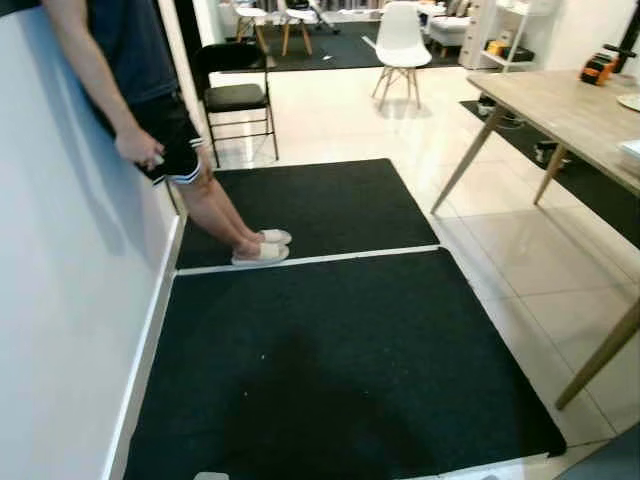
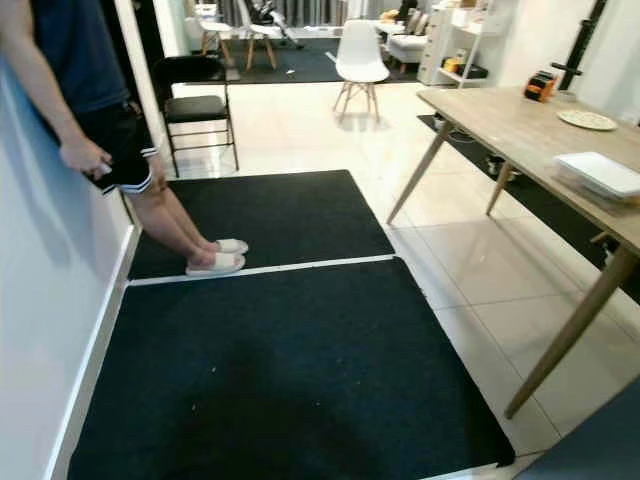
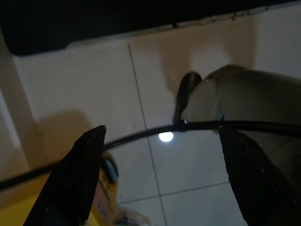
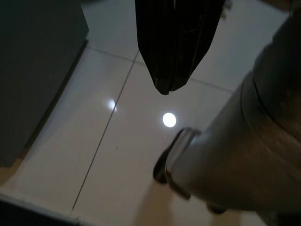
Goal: Restocking fridge
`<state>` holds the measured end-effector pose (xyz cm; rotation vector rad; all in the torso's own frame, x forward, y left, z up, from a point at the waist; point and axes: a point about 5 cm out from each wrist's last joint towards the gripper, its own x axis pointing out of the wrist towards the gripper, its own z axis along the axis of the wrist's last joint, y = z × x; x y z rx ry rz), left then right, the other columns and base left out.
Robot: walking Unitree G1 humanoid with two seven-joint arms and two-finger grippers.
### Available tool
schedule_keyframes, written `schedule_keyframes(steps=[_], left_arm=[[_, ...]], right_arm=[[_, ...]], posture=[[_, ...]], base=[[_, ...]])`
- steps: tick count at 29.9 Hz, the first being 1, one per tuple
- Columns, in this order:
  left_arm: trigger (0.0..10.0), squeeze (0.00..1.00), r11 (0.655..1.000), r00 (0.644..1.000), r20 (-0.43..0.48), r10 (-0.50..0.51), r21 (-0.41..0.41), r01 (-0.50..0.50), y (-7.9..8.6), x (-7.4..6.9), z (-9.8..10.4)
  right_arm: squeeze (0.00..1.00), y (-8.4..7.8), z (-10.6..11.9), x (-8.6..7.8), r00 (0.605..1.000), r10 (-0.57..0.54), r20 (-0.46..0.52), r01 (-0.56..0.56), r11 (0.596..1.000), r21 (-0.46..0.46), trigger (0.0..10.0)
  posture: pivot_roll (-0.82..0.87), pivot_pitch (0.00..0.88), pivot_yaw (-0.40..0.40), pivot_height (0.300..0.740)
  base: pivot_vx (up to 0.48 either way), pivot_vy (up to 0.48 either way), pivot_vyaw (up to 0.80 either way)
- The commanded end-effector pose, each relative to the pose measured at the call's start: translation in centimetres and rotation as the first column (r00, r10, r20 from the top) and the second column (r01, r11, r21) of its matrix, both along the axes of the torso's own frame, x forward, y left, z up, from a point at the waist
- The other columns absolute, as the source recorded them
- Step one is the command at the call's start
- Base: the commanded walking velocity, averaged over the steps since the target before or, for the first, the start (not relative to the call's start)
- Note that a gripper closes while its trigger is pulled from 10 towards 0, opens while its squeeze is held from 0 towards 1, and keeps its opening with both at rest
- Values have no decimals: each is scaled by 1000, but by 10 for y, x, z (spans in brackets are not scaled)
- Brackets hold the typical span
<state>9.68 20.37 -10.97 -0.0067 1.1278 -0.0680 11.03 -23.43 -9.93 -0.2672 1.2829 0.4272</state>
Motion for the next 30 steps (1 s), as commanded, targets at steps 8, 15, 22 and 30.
schedule_keyframes(steps=[8,15,22,30], left_arm=[[10000,0,1000,1000,-1,12,-6,-12,-2,1,0],[10000,0,1000,1000,-4,15,-7,-15,-1,0,0],[10000,0,1000,1000,-12,17,-9,-17,0,-2,-1],[10000,0,1000,1000,-17,13,-7,-14,0,-3,-1]], right_arm=[[0,-2,0,2,1000,-1,24,2,999,-43,10000],[0,-3,1,3,1000,0,27,1,999,-47,10000],[0,-2,1,3,1000,-4,28,5,999,-44,10000],[0,0,0,4,999,-10,32,11,999,-31,10000]], posture=[[-68,0,-35,740],[-70,0,-37,740],[-69,0,-38,740],[-69,0,-36,740]], base=[[154,0,99],[342,0,0],[355,0,0],[359,0,0]])
